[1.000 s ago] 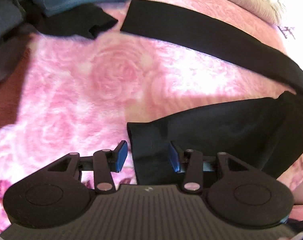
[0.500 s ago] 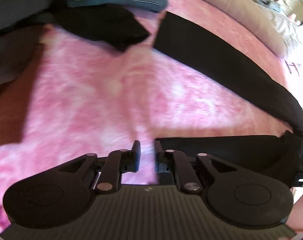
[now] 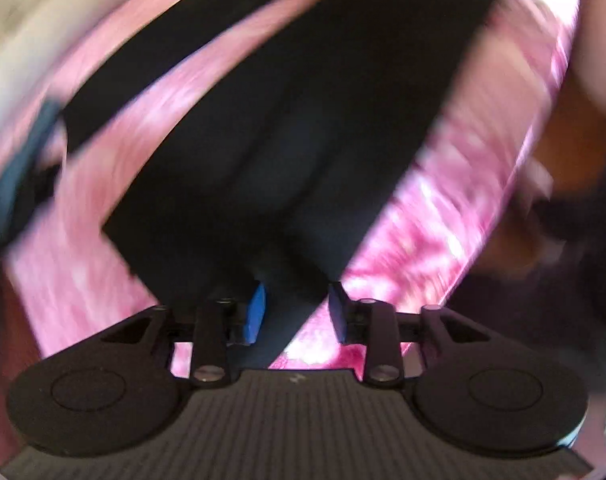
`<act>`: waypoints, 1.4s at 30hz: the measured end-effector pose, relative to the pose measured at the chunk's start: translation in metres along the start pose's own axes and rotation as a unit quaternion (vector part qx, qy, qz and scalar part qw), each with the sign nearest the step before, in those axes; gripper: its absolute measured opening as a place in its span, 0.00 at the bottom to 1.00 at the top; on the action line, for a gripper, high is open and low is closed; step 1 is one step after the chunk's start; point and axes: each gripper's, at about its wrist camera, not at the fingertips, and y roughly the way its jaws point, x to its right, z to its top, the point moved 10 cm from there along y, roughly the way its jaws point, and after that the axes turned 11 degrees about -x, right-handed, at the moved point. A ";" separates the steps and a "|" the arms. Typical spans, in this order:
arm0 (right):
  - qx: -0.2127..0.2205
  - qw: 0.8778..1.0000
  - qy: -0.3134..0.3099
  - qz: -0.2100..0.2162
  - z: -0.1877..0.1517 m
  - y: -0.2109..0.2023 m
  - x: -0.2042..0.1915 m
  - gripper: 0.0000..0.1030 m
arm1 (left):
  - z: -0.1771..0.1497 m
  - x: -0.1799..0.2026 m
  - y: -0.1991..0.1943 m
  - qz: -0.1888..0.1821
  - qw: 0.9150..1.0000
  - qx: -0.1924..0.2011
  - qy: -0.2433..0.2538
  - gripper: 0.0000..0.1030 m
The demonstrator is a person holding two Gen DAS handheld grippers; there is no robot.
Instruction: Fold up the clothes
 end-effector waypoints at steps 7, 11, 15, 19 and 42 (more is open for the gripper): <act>0.055 0.985 0.161 -0.015 -0.038 -0.045 0.117 0.50 | -0.009 0.039 0.016 0.120 0.974 -0.023 0.189 0.41; 0.115 0.946 0.302 -0.006 -0.058 -0.069 0.209 0.52 | -0.009 0.048 0.020 0.124 0.970 -0.049 0.205 0.21; 0.181 0.907 0.381 0.001 -0.065 -0.093 0.288 0.57 | -0.008 0.048 0.015 0.106 0.977 -0.079 0.167 0.00; 0.228 0.875 0.426 0.005 -0.064 -0.109 0.359 0.59 | -0.001 0.042 0.013 0.089 0.978 -0.120 0.144 0.00; 0.212 0.851 0.446 0.177 -0.042 -0.130 0.464 0.01 | 0.350 0.307 -0.052 0.098 0.926 0.174 0.319 0.36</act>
